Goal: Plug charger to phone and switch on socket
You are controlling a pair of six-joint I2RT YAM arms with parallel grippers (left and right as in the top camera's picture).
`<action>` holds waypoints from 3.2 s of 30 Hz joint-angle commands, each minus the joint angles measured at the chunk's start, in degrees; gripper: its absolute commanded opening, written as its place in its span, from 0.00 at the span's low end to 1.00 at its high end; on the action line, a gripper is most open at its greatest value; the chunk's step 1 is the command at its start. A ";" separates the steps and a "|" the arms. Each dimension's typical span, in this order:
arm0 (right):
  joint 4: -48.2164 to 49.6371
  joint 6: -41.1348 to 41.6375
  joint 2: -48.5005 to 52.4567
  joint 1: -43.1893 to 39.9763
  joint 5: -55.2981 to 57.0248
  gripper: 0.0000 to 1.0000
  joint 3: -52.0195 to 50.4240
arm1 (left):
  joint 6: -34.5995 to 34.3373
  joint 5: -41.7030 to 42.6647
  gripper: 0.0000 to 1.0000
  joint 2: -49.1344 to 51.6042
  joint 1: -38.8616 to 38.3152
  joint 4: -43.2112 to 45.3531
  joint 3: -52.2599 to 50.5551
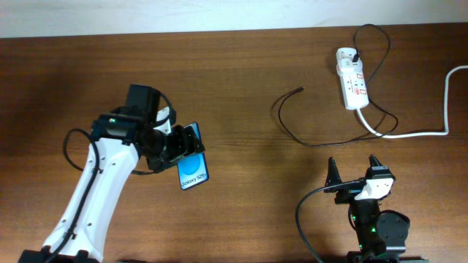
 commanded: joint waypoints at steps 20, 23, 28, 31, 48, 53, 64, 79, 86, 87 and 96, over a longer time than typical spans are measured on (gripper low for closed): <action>1.36 0.52 -0.28 0.22 -16.96 0.98 -0.52 | -7.04 -2.93 0.38 -0.76 -2.29 -0.37 0.02; 1.36 3.96 -0.26 0.26 -29.31 0.98 -0.52 | -7.04 -2.93 0.38 -0.76 -2.29 -0.39 0.02; 0.39 26.32 -0.26 0.26 -39.43 0.98 -0.52 | -7.04 -2.93 0.38 -0.76 -2.29 -0.39 0.02; -0.09 39.58 -0.26 0.26 -45.13 0.98 -0.52 | -7.04 -2.80 0.38 -0.76 -2.29 -0.39 0.02; -0.42 44.44 -0.26 0.26 -54.10 0.98 -0.52 | -9.86 4.24 0.36 -0.76 -2.29 -0.79 0.02; -0.44 44.41 -0.26 0.26 -55.04 0.98 -0.52 | -11.32 8.50 0.35 -0.76 -2.29 -0.76 0.02; -0.44 46.60 -0.26 0.26 -55.21 0.98 -0.52 | -22.69 10.12 0.35 -0.76 -2.29 3.54 0.02; -0.02 53.42 1.22 0.26 -55.21 0.98 3.80 | -23.50 6.40 0.37 -0.76 -2.29 5.22 0.02; 0.28 46.80 15.74 0.26 -52.19 0.98 8.13 | -23.47 6.38 0.38 -0.76 -2.29 5.20 0.02; 0.44 45.59 17.92 0.26 -52.15 0.98 9.01 | -23.47 6.19 0.38 -0.76 -2.29 5.20 0.02; 1.95 25.70 37.46 0.33 -50.93 0.98 18.86 | -23.50 3.89 0.39 -0.76 -2.29 5.22 0.02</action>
